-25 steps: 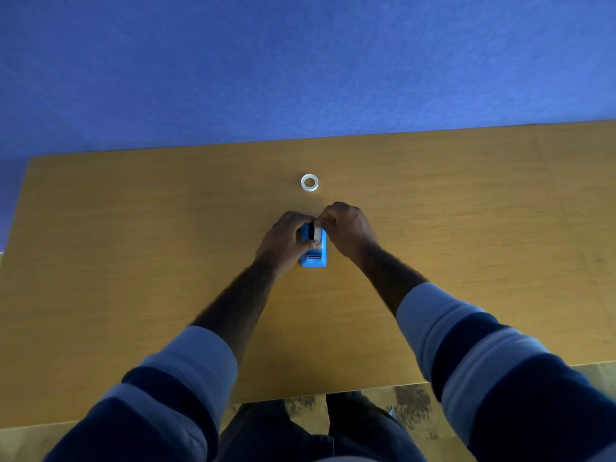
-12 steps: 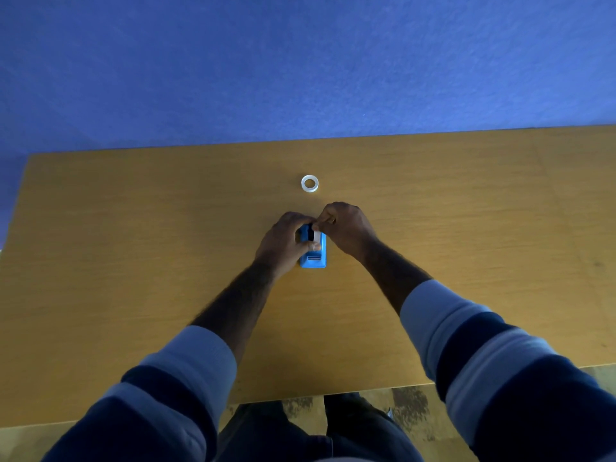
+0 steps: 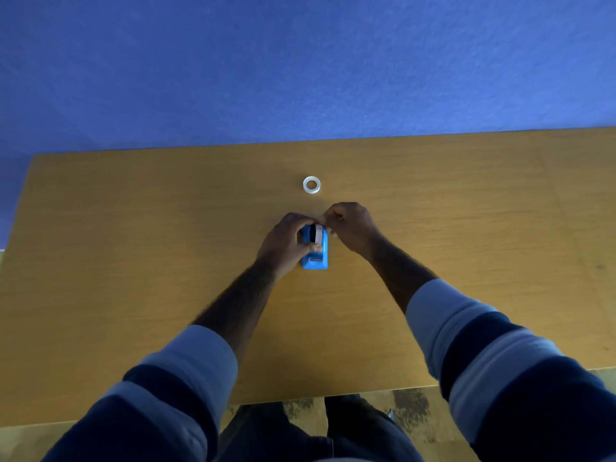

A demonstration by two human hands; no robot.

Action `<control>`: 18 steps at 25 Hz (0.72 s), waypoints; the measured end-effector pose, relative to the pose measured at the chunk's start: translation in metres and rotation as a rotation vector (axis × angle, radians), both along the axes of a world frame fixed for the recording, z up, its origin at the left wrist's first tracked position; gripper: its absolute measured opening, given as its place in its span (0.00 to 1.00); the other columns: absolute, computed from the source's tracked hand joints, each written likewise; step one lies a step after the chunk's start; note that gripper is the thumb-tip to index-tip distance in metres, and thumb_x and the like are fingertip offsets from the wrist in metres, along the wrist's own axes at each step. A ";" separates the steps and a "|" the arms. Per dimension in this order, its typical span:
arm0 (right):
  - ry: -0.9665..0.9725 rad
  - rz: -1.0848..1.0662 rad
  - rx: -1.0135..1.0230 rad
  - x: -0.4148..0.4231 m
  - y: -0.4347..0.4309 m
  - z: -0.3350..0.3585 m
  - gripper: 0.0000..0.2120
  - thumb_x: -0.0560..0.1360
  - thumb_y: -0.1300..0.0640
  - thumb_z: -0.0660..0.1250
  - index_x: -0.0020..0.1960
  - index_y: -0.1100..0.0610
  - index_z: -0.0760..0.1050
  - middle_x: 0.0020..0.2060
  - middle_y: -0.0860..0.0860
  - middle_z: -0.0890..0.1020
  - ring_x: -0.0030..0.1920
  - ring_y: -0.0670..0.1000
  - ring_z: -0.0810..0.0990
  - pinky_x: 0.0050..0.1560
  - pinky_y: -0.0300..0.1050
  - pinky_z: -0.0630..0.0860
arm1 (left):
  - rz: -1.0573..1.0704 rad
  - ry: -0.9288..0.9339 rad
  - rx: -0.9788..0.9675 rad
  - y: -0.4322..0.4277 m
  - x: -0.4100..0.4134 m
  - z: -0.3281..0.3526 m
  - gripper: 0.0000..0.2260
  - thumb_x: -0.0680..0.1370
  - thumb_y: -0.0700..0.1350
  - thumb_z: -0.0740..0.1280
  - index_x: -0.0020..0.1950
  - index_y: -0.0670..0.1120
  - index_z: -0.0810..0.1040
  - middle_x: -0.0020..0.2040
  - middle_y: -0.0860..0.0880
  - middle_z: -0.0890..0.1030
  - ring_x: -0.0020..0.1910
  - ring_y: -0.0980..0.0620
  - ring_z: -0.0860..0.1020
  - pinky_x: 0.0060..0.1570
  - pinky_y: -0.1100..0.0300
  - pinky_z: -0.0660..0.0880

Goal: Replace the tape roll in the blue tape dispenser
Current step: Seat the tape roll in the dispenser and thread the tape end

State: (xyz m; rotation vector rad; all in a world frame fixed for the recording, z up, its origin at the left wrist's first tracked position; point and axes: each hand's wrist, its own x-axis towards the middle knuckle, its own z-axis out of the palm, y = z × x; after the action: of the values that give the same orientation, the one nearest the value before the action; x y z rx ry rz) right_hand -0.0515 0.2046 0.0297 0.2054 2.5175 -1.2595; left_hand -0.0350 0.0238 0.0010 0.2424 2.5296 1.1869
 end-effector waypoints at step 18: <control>0.259 0.302 0.455 0.013 -0.017 0.003 0.02 0.80 0.59 0.66 0.49 0.58 0.76 0.45 0.53 0.80 0.39 0.51 0.79 0.38 0.50 0.82 | -0.114 -0.089 0.068 -0.013 -0.002 -0.007 0.34 0.65 0.56 0.80 0.70 0.58 0.74 0.67 0.59 0.74 0.64 0.60 0.74 0.67 0.54 0.73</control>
State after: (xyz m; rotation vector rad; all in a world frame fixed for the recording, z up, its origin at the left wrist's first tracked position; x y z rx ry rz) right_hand -0.0385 0.1872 0.0331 -0.2470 2.8872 -0.6208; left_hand -0.0366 0.0107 -0.0060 0.3386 2.3684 1.2133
